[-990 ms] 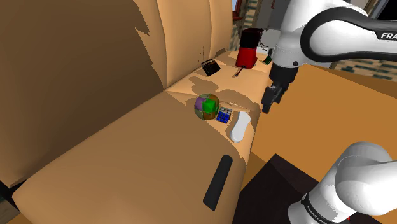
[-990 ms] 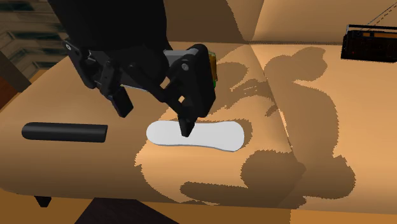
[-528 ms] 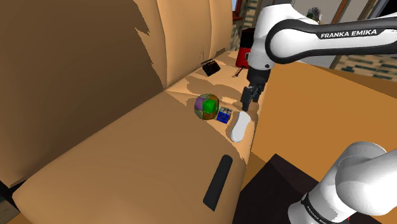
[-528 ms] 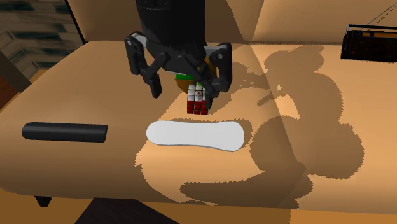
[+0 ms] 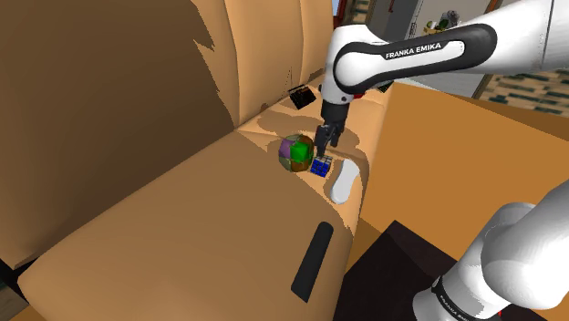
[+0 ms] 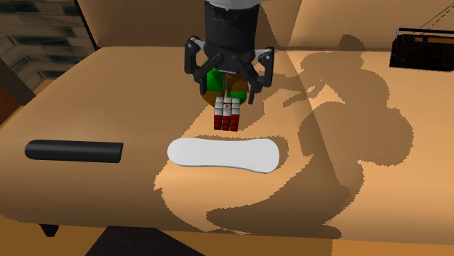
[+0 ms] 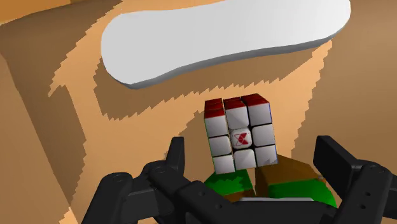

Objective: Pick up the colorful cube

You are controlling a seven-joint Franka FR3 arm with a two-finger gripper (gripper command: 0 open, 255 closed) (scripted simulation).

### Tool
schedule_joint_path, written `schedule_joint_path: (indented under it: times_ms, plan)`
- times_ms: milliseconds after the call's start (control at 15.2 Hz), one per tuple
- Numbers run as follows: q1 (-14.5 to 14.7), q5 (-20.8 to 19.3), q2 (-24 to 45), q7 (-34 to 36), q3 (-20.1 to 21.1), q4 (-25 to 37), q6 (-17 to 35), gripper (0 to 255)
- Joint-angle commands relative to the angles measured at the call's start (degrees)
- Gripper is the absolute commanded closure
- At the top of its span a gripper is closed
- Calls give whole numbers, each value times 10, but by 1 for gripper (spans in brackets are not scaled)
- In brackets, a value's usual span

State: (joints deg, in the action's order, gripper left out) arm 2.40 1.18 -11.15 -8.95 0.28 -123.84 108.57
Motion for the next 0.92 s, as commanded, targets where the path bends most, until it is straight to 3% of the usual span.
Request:
schedule_joint_path:
  times_ms: [0,528,594,858]
  plan:
    - [3,4,26,-4,1,11,13,0]
    - [3,5,41,-5,1,-24,64,0]
    - [2,5,42,-6,1,-24,65,255]
    - [2,5,41,-6,1,-24,65,255]
